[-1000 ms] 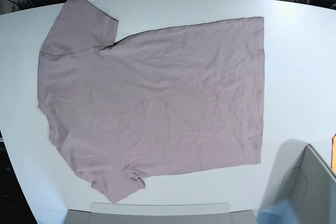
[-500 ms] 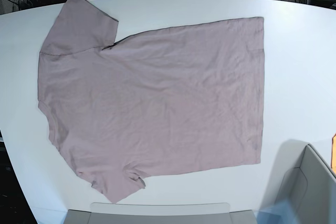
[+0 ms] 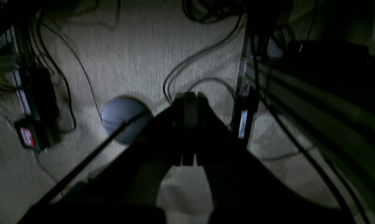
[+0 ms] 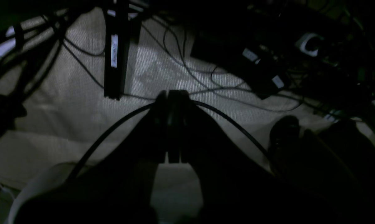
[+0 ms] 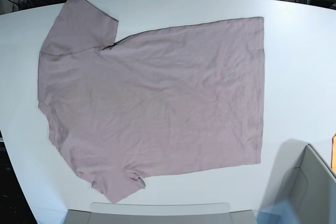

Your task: Fold the T-shirt properly

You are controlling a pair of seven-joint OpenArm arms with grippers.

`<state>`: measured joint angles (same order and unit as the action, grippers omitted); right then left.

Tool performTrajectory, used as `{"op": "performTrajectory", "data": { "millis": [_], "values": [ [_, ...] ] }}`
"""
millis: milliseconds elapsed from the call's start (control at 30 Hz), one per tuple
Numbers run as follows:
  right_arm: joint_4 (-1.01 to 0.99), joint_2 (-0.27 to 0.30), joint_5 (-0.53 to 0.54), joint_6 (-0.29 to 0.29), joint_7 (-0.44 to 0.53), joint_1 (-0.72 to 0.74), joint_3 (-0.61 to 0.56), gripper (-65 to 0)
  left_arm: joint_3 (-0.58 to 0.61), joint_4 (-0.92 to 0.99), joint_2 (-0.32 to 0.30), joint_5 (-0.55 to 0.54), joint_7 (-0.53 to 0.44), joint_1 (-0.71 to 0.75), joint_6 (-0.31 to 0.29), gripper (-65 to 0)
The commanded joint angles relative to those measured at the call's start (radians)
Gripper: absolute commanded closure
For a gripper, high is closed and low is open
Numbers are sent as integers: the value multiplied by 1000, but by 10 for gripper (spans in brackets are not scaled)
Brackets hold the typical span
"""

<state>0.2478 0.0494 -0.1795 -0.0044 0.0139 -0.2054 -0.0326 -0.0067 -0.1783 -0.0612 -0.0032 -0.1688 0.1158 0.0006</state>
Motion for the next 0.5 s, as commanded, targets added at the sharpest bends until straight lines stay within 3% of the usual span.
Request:
{"op": "performTrajectory", "data": {
  "millis": [0,467],
  "values": [
    [6,7,2,2,4,-7,1,-2,-2,-28,-1,-4,-13,14,3,-3],
    [35,93,2,4,4,-42,-3,-2,-2,-74,-10,-4,-13,81,2,-3]
  ]
}}
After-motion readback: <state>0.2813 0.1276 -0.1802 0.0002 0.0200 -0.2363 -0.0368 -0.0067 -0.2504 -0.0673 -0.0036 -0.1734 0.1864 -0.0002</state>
